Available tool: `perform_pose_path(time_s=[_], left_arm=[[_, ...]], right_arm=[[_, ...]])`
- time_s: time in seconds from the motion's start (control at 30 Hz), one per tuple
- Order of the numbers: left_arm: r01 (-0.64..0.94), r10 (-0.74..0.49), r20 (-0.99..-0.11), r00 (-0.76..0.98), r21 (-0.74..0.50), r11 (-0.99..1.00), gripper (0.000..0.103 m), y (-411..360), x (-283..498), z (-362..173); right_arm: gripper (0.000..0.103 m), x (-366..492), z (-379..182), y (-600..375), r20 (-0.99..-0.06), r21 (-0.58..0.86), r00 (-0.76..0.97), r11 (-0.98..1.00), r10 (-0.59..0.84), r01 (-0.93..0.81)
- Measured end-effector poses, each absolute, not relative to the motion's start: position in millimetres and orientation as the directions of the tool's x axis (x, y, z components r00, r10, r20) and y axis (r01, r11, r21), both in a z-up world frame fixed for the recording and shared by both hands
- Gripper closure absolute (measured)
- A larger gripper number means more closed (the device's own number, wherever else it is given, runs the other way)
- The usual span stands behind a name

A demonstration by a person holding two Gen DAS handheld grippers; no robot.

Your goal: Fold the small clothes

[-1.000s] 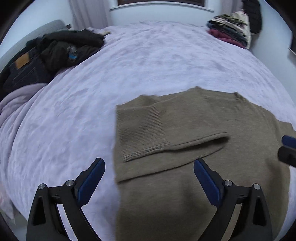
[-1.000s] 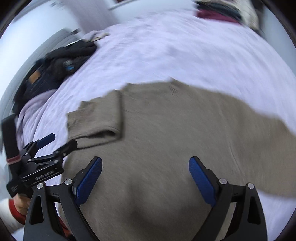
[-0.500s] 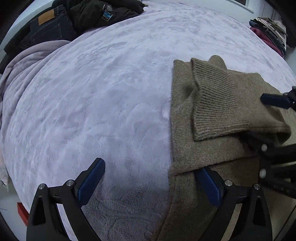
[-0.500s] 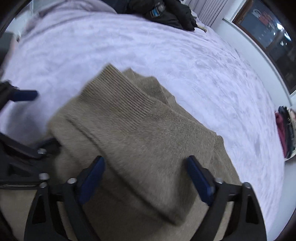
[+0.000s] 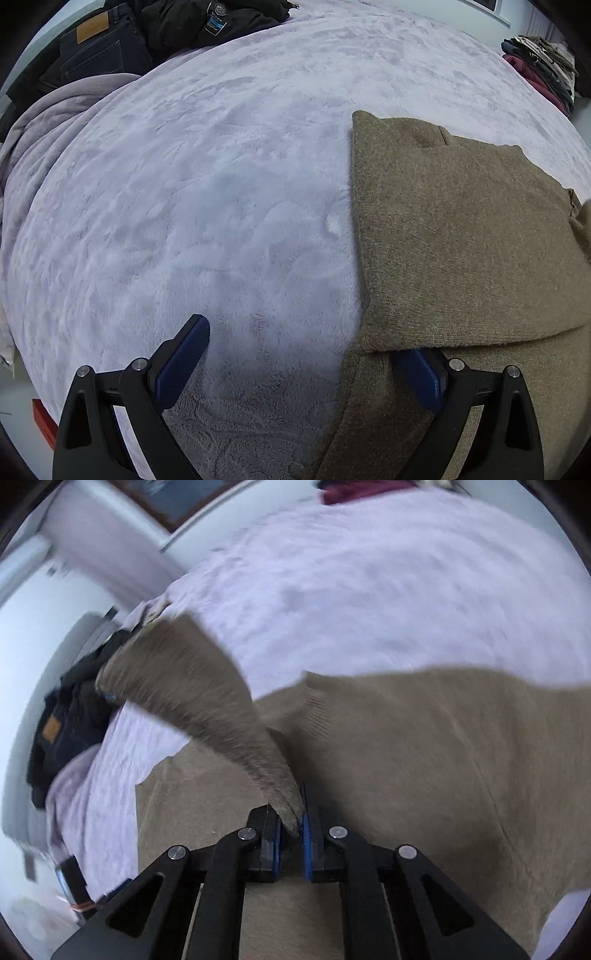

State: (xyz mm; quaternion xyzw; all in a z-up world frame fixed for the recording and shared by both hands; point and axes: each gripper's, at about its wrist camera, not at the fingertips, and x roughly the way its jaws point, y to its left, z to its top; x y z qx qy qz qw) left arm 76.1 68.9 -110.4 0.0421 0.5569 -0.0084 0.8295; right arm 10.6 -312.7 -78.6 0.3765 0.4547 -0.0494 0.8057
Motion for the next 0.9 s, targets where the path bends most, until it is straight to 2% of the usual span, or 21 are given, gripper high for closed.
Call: perform_pose_path(time_s=[0.1,0.17,0.2,0.23,0.27,0.3,0.33,0.4,0.53,0.6,0.63,0.77,0.87,0.9], left_arm=[[0.064,0.035,-0.927,0.374,0.064,0.996,0.005,68.6,77.0,-111.2],[0.065,0.039,-0.928,0.371,0.068,0.996,0.002,68.6,78.1,-112.2],[0.061,0.052,-0.927,0.372,0.08,0.995,0.001,68.8,78.7,-112.7],[0.06,0.049,-0.928,0.368,0.077,0.995,0.001,69.5,79.5,-113.5],[0.057,0.046,-0.931,0.362,0.071,0.996,0.001,70.3,80.3,-113.9],[0.053,0.043,-0.933,0.358,0.066,0.996,0.001,71.4,80.9,-113.9],[0.051,0.044,-0.933,0.356,0.066,0.996,0.001,71.7,81.3,-113.7],[0.054,0.049,-0.933,0.357,0.073,0.996,0.001,71.5,82.0,-113.7],[0.061,0.048,-0.93,0.365,0.076,0.995,0.0,71.2,82.0,-116.5],[0.069,0.051,-0.932,0.36,0.081,0.994,0.0,71.0,81.4,-116.7],[0.077,0.049,-0.934,0.353,0.081,0.994,0.0,71.8,81.3,-114.8],[0.121,0.024,-0.947,0.319,0.066,0.991,0.0,83.0,76.3,-97.3],[0.15,-0.066,-0.946,0.317,-0.019,0.989,0.001,91.1,82.4,-77.3],[0.167,-0.095,-0.94,0.329,-0.042,0.985,0.001,89.7,88.6,-69.7]], right_arm=[[0.084,-10.3,-107.0,-333.9,-0.734,0.659,0.579,0.578,0.356,0.481],[0.065,-14.5,-110.3,-338.7,-0.712,0.685,0.595,0.553,0.372,0.474],[0.051,-15.1,-110.1,-340.6,-0.694,0.704,0.613,0.535,0.377,0.467],[0.049,-13.4,-110.5,-342.9,-0.675,0.723,0.631,0.512,0.383,0.463],[0.049,-9.6,-113.4,-347.0,-0.656,0.745,0.644,0.474,0.393,0.47],[0.055,-8.0,-114.9,-349.8,-0.65,0.754,0.645,0.446,0.402,0.482],[0.097,-4.8,-118.1,-353.2,-0.646,0.761,0.643,0.408,0.411,0.504],[0.097,-1.7,-109.2,-355.8,-0.652,0.756,0.639,0.422,0.408,0.501],[0.097,-4.7,-84.0,-351.3,-0.711,0.665,0.621,0.601,0.33,0.442],[0.097,-9.2,-96.5,-352.3,-0.775,0.587,0.564,0.655,0.284,0.476],[0.096,-11.8,-109.0,-354.4,-0.783,0.589,0.542,0.641,0.305,0.492],[0.092,-26.6,-122.7,-366.5,-0.729,0.673,0.581,0.534,0.363,0.512],[0.078,-26.9,-116.8,-363.4,-0.727,0.675,0.576,0.541,0.373,0.502],[0.068,-28.9,-114.6,-363.7,-0.721,0.682,0.58,0.539,0.379,0.494]])
